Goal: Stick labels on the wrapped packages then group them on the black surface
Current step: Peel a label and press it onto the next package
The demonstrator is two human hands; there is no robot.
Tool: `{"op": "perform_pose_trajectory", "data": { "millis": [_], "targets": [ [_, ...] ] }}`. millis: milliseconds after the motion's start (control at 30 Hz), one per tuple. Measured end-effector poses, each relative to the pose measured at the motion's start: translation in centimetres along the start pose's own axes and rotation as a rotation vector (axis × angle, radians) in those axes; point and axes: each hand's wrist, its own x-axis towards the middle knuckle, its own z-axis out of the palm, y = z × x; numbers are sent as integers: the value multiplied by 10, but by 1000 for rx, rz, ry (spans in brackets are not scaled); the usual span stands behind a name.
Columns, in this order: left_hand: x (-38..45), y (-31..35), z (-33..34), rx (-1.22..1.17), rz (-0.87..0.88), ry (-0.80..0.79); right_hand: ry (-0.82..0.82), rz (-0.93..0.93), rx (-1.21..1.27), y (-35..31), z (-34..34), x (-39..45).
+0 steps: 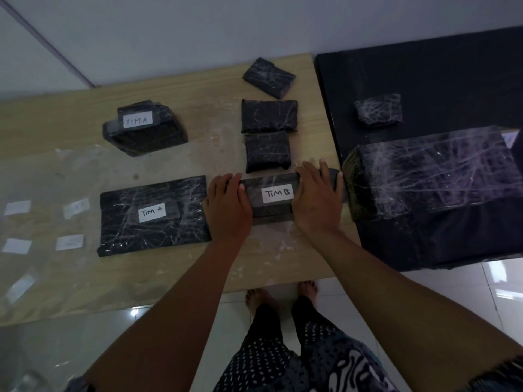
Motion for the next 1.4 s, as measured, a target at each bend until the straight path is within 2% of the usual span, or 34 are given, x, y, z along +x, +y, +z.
{"op": "perform_pose_trajectory", "data": {
  "millis": [300, 433, 600, 833, 967, 1100, 1400],
  "targets": [
    [-20, 15, 2, 172, -87, -19, -31, -1, -107, -1, 0, -16],
    [-23, 11, 4, 198, -58, -19, -55, -17, -122, 5, 0, -20],
    [-21, 9, 1, 155, -48, -61, 3, -43, -102, 8, 2, -20],
    [-20, -4, 1, 136, 51, -4, 2, -46, -30, 14, 0, -17],
    [-21, 6, -1, 147, -29, -36, -20, 24, 13, 4, -6, -17],
    [-23, 21, 3, 213, -107, -72, -80, 29, -78, -2, -5, -19],
    [-28, 8, 0, 269, 10, -86, -30, -56, -107, 8, 0, -23]
  ]
}}
